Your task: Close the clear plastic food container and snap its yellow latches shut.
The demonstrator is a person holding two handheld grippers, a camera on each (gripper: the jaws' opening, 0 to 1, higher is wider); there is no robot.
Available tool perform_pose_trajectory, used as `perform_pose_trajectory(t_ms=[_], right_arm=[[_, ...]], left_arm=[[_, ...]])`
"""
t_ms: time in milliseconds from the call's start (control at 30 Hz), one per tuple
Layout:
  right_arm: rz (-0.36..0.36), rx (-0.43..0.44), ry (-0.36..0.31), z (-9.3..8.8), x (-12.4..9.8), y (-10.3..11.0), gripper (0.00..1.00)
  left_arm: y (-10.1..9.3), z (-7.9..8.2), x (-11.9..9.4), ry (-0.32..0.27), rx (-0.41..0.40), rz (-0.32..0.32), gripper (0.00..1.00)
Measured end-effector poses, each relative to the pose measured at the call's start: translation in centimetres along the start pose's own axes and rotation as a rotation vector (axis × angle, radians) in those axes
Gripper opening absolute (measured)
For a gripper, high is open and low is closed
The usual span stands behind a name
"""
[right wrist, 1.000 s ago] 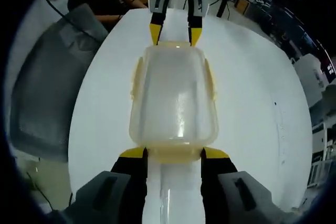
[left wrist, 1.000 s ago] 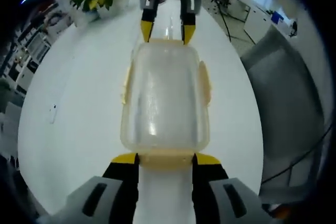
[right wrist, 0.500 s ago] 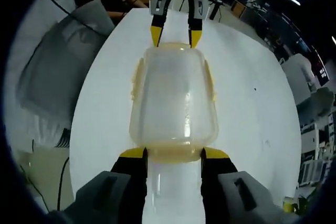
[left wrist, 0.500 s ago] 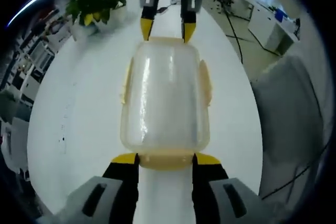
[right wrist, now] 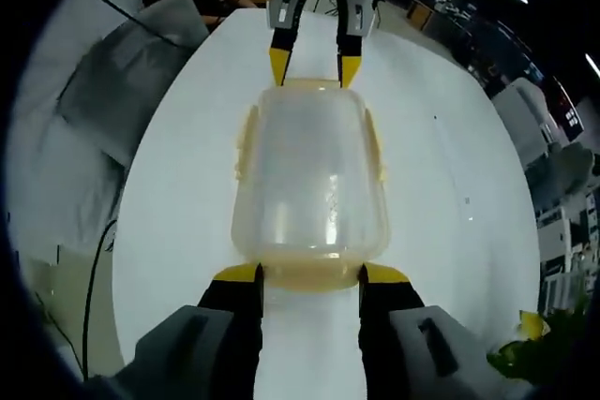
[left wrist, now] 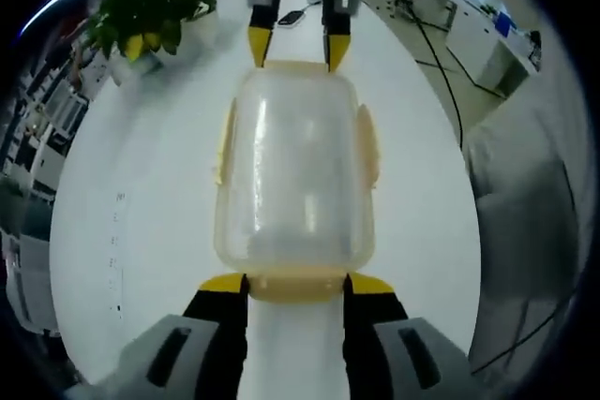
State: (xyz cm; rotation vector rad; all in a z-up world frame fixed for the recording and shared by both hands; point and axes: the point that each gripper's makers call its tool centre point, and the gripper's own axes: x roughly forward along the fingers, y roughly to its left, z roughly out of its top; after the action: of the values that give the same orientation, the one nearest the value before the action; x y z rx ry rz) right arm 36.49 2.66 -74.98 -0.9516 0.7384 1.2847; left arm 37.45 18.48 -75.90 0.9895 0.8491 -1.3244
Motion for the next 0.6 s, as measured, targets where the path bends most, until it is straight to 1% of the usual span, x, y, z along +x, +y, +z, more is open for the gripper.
perform_pose_trajectory(t_ms=[100,167,233,300,400,467,600], right_arm=[[0.012,0.012,-0.008,-1.7,0.1,-0.1,0.37],[0.012,0.013,-0.012,-2.3,0.4,0.0,0.37],[0.025,0.027,-0.03,-2.6,0.9,0.2,0.37],[0.041,0.035,-0.041,-2.8,1.3,0.5,0.37],[0.044,0.029,-0.04,-3.0,2.0,0.1,0.37],[0.055,0.039,-0.051,-2.9,2.0,0.2,0.37],[0.06,0.055,-0.072,-2.7,2.1,0.4,0.37]], left_arm=[[0.2,1.2,1.2,0.006,-0.002,-0.013,0.34],[0.3,1.6,1.7,0.021,0.0,-0.014,0.34],[0.3,1.5,2.0,0.034,-0.002,-0.024,0.34],[0.1,1.3,2.4,0.05,-0.009,-0.043,0.34],[0.2,1.0,2.8,0.065,-0.011,-0.05,0.34],[0.3,0.9,2.8,0.076,-0.022,-0.065,0.34],[0.4,0.8,2.6,0.089,-0.011,-0.067,0.34]])
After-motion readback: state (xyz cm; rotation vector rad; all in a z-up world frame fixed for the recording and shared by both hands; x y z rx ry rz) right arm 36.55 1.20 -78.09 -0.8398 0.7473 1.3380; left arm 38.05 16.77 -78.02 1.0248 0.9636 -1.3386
